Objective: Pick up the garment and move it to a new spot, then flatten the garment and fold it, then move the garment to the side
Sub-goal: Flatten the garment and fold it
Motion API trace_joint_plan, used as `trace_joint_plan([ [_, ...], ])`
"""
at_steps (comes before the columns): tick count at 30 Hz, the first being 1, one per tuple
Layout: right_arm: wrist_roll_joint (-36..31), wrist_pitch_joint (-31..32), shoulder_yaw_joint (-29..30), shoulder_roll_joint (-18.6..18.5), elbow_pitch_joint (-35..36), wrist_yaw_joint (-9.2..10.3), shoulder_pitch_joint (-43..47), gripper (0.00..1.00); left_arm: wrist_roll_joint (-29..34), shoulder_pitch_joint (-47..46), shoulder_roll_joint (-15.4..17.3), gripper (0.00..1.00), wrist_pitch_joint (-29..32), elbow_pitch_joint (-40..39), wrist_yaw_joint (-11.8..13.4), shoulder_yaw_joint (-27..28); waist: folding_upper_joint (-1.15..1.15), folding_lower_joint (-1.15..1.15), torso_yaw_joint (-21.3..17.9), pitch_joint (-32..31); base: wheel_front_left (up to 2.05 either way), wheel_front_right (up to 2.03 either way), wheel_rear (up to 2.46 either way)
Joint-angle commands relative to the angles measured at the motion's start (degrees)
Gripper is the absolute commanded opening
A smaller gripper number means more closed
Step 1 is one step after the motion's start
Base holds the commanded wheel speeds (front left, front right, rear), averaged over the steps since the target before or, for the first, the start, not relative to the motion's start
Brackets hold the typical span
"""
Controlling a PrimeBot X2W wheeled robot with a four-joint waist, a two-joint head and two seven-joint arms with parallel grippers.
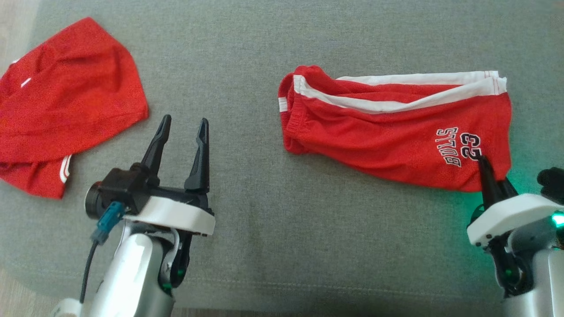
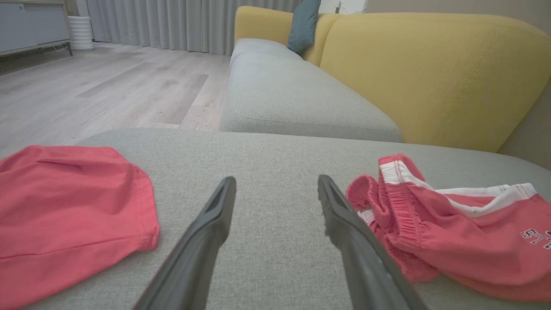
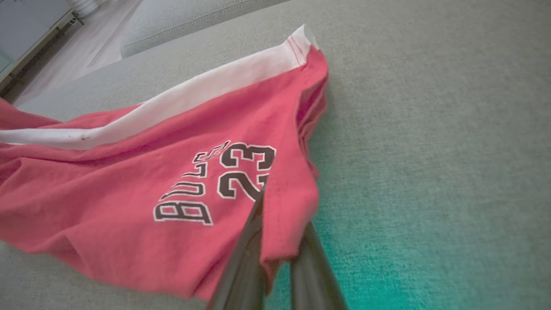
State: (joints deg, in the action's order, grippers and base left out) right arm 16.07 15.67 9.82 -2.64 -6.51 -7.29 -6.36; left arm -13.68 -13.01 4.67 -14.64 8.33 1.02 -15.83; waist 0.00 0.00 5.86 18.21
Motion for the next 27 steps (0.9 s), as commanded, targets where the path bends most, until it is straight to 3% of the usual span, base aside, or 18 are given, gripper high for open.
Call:
trace_joint_plan([
  [1, -0.3, 0.1, -1.4, -0.3, 2.4, -0.2, -1.3, 0.0, 0.0, -0.2, 0.8, 1.0, 0.0, -1.6, 0.3, 1.8, 0.0, 0.0, 0.2, -0.2, 0.0, 0.0, 0.0],
  [5, -2.8, 1.0, -5.4, -0.2, 6.4, -0.2, -3.8, 0.0, -0.1, -0.1, 0.8, 1.0, 0.1, -1.5, 0.3, 1.3, 0.0, 0.0, 0.4, -1.1, 0.0, 0.0, 0.0],
  [10, -3.2, 2.7, -16.3, -0.2, 9.5, -0.2, -8.8, 0.0, -0.2, -0.1, 0.7, 1.0, 0.3, -1.5, 0.4, 0.8, 0.0, 0.0, 0.8, -1.9, 0.0, 0.0, 0.0],
  [17, 2.8, 1.3, -32.0, -0.2, 3.1, -0.2, -13.1, 0.0, -0.9, -0.2, 0.3, 1.0, 0.3, -1.2, 0.4, -0.2, 0.0, 0.0, 3.2, -2.0, 0.0, 0.0, 0.0],
  [24, 3.5, -0.2, -35.1, -0.2, -3.6, -0.2, -13.2, 0.0, -1.3, 0.0, 0.1, 1.0, 0.2, -0.7, 0.5, -0.7, 0.0, 0.0, 4.5, -1.5, 0.0, 0.0, 0.0],
  [25, 3.6, -0.7, -35.3, -0.2, -4.1, -0.2, -13.3, 0.2, -1.4, 0.0, 0.1, 1.0, 0.2, -0.6, 0.5, -0.7, 0.0, 0.0, 4.5, -1.5, 0.0, 0.0, 0.0],
  [26, 3.8, -1.6, -35.9, -0.2, -4.6, -0.2, -13.4, 1.0, -1.5, 0.0, 0.1, 1.0, 0.1, -0.3, 0.5, -0.8, 0.0, 0.0, 4.4, -1.5, 0.0, 0.0, 0.0],
  [27, 3.9, -2.2, -36.2, -0.2, -4.6, -0.2, -13.4, 1.0, -1.5, 0.0, 0.1, 1.0, 0.1, -0.3, 0.5, -0.8, 0.0, 0.0, 4.4, -1.5, 0.0, 0.0, 0.0],
])
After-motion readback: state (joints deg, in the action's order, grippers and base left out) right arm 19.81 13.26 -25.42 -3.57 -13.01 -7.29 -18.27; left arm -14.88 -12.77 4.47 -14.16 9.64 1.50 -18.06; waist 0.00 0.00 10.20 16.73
